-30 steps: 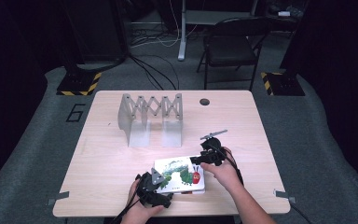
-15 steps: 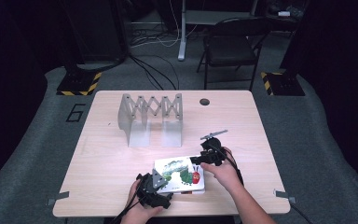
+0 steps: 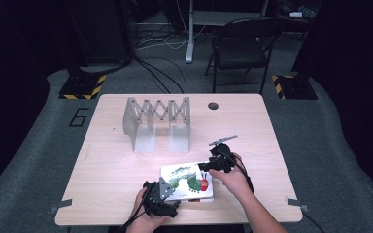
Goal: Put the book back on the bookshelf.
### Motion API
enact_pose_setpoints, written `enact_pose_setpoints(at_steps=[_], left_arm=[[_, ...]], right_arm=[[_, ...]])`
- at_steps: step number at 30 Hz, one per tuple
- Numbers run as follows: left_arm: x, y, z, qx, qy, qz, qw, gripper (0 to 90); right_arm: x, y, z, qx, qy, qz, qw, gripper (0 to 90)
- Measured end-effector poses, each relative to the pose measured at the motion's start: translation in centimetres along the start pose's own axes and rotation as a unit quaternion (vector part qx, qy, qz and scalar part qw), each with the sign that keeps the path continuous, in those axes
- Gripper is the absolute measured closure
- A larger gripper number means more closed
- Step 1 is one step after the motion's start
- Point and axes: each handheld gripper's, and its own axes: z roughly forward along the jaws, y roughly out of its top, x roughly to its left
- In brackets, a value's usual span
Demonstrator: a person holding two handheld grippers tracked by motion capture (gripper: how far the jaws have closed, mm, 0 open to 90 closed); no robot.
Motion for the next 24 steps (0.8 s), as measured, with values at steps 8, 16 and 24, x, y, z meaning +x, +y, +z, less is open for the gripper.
enact_pose_setpoints(at_steps=[8, 16, 24], left_arm=[[-0.3, -0.1, -0.1, -0.007, 0.006, 0.012, 0.9999, 9.5], [-0.5, -0.1, -0.3, -0.011, 0.015, 0.022, 0.9996, 11.2], [-1.2, -0.3, -0.5, -0.03, 0.028, 0.049, 0.998, 20.4]], right_arm=[[0.0, 0.0, 0.1, 0.001, -0.001, 0.0, 1.0, 42.8], [0.0, 0.0, 0.1, 0.001, -0.002, 0.0, 1.0, 42.8], [0.0, 0.0, 0.1, 0.001, -0.003, -0.002, 1.0, 42.8]])
